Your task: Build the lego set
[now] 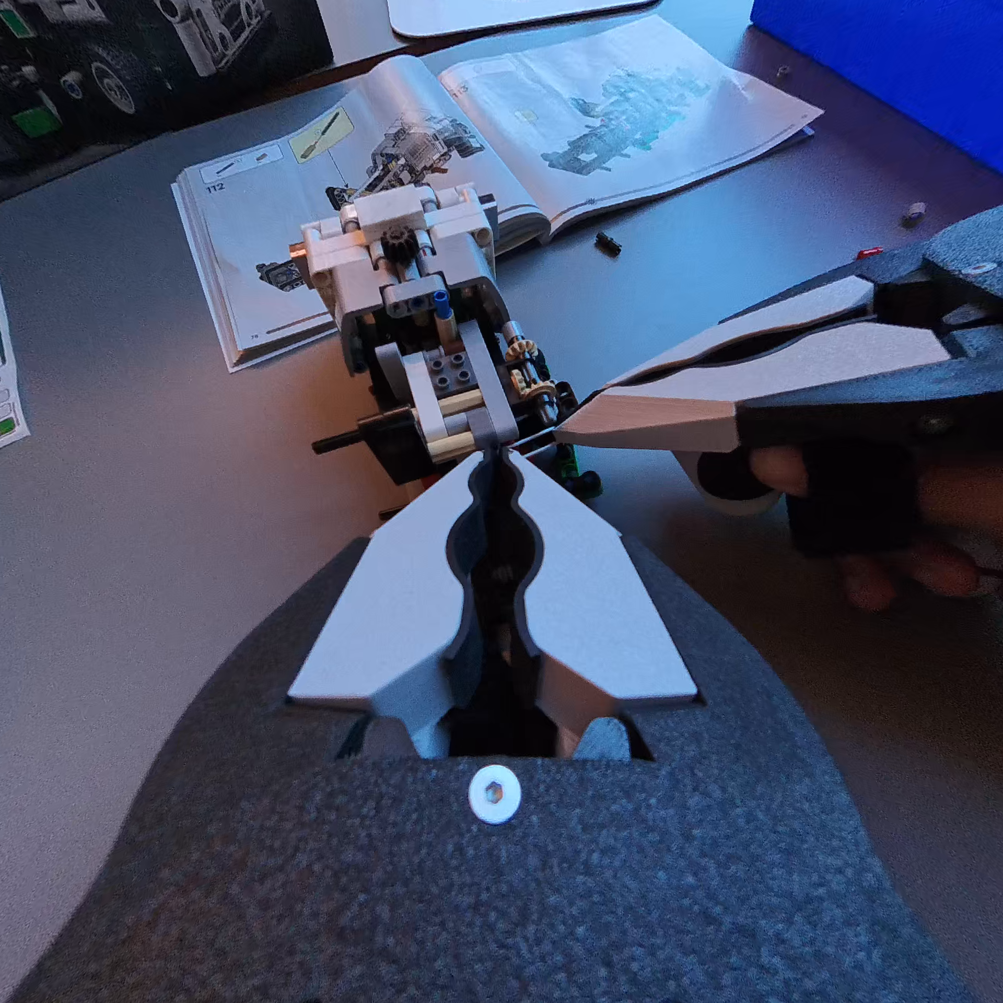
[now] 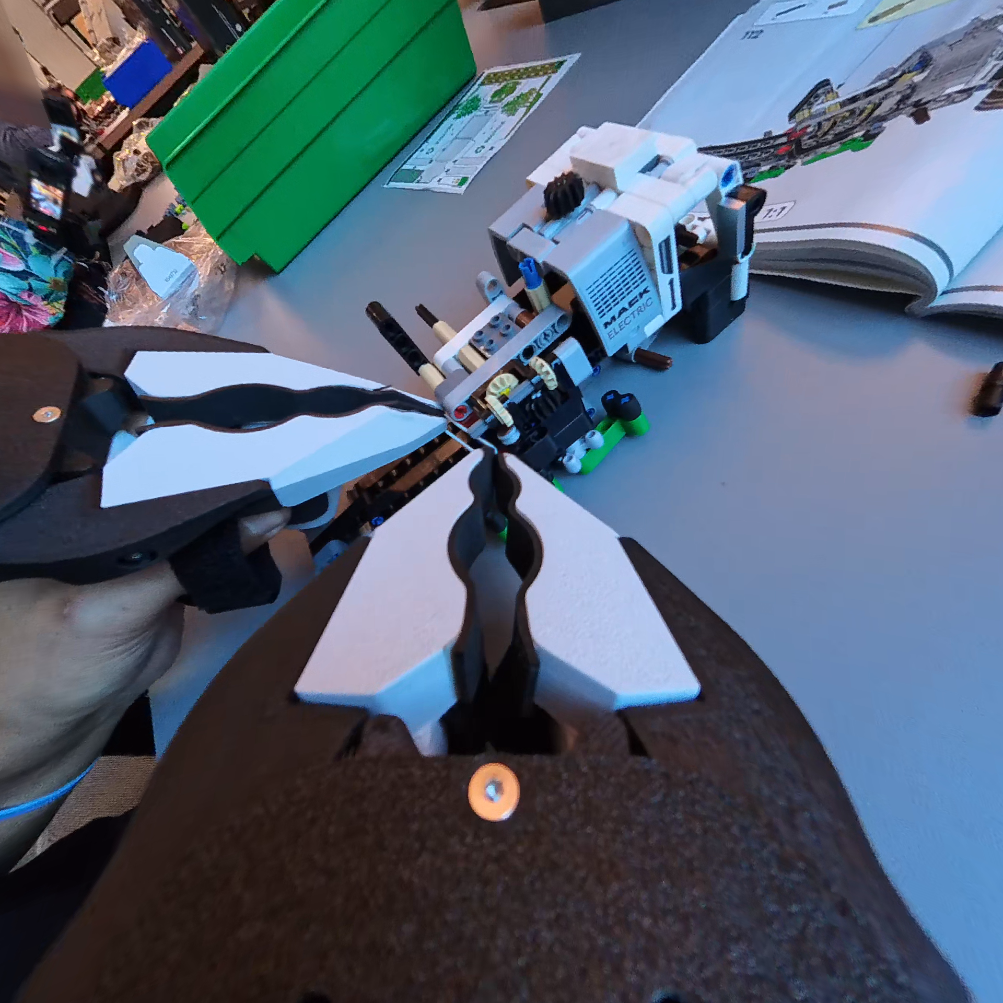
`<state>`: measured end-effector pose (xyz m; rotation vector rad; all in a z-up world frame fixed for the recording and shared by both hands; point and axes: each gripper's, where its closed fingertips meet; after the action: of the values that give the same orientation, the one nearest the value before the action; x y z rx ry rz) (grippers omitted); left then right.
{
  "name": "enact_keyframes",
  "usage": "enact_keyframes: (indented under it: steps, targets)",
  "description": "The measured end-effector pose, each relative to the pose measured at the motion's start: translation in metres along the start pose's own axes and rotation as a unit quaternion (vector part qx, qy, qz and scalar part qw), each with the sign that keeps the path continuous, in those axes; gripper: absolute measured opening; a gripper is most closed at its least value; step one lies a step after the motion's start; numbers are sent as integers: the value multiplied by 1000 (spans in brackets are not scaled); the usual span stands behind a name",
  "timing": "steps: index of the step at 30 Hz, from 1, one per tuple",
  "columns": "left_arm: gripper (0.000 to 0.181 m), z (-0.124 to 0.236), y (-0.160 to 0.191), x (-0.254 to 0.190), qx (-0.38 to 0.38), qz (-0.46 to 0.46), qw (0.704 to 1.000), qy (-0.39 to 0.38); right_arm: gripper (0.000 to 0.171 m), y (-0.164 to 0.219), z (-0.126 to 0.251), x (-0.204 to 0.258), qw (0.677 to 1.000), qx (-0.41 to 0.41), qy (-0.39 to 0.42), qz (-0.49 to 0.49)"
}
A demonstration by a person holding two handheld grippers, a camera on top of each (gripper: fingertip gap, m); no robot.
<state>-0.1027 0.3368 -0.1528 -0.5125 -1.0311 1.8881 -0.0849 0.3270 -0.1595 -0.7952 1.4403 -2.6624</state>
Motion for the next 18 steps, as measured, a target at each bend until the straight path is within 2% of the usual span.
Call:
enact_keyframes:
  steps: [1, 18]
  targets:
    - [0, 0, 0, 0, 0, 2, 1000, 1, 0, 0, 0, -1, 1000, 0, 0, -4]
    - [0, -10, 2, 4, 16, 12, 1000, -12, 0, -2, -11, -6, 999, 3, 12, -39]
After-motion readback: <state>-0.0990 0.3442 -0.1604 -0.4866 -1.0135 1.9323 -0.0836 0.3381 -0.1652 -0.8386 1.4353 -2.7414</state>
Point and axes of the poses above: each gripper's, where its closed fingertips meet, z back along the fingers, y out of its underside, x = y × z across the jaws, and after that the axes turned 1 degree about -y, right-handed
